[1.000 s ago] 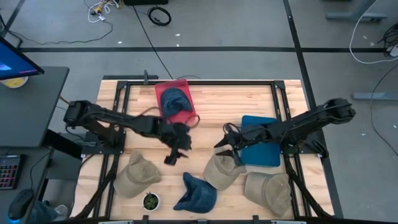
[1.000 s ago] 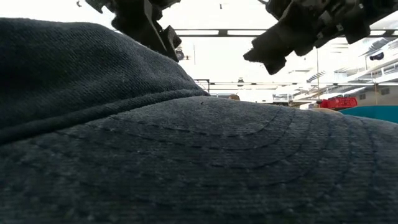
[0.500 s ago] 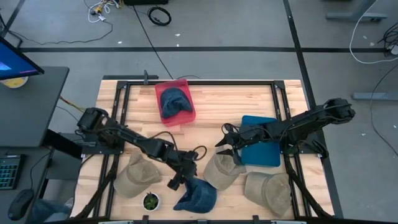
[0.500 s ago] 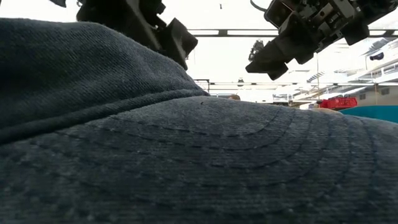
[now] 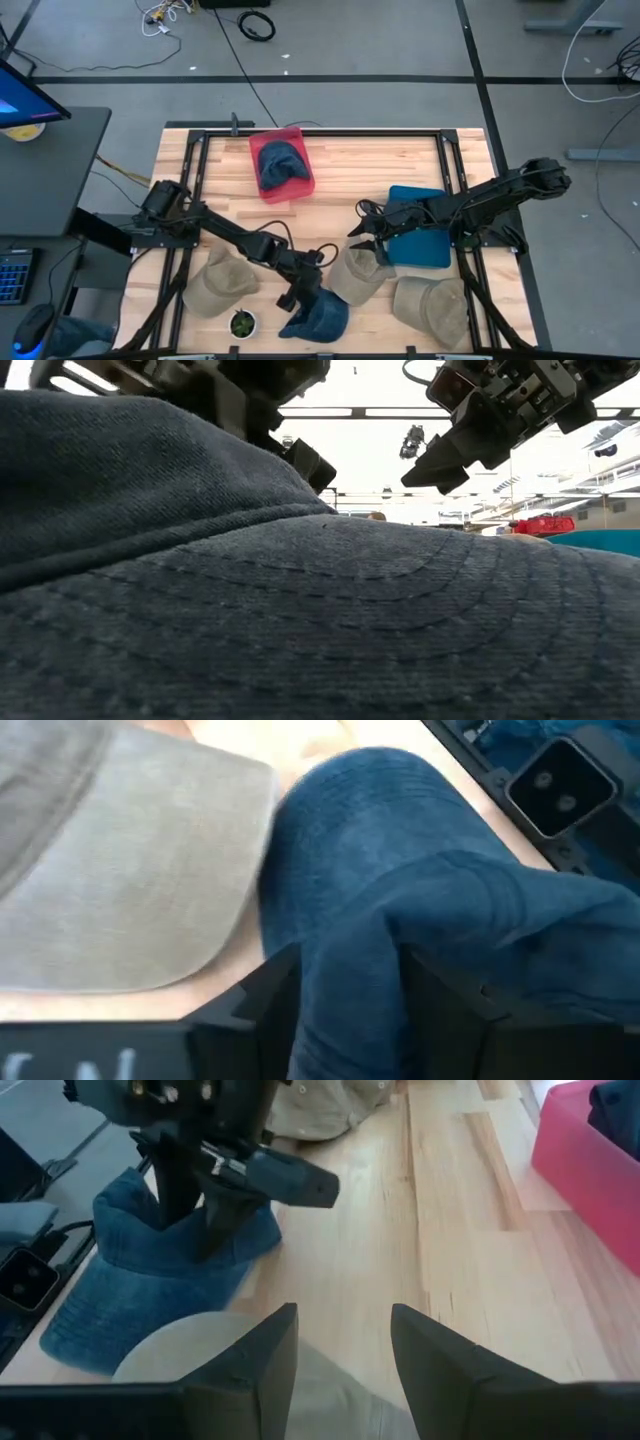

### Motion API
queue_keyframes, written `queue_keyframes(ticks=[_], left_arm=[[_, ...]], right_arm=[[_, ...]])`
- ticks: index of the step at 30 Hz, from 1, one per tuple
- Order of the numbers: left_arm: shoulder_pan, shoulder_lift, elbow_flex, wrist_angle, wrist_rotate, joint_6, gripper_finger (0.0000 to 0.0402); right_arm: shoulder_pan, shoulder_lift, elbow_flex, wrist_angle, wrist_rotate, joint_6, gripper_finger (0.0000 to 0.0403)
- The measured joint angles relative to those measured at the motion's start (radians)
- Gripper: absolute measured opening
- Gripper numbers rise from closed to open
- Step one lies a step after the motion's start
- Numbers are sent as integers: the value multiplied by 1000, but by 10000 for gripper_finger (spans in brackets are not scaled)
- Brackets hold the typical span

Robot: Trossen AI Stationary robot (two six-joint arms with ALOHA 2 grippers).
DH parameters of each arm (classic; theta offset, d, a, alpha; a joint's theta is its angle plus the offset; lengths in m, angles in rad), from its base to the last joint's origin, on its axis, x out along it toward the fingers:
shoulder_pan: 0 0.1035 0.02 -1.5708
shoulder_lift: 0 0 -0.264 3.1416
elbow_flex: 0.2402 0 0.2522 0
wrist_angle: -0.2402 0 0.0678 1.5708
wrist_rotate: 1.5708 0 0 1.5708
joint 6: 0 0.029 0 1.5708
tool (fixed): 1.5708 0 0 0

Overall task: Pick & Place hat
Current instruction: Put the blue cap into the red bin

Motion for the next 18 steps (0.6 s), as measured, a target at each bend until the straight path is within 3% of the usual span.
queue_keyframes(ticks=[7, 14, 18], left_arm=[[35, 0, 1, 4, 0, -44, 15], [29, -41, -1, -22, -3, -208, 5], [11, -143, -1, -103, -92, -262, 5]], right_arm=[[0, 0, 0, -17, 0, -32, 166], [0, 0, 0, -18, 0, -56, 166], [0, 0, 0, -18, 0, -56, 166]])
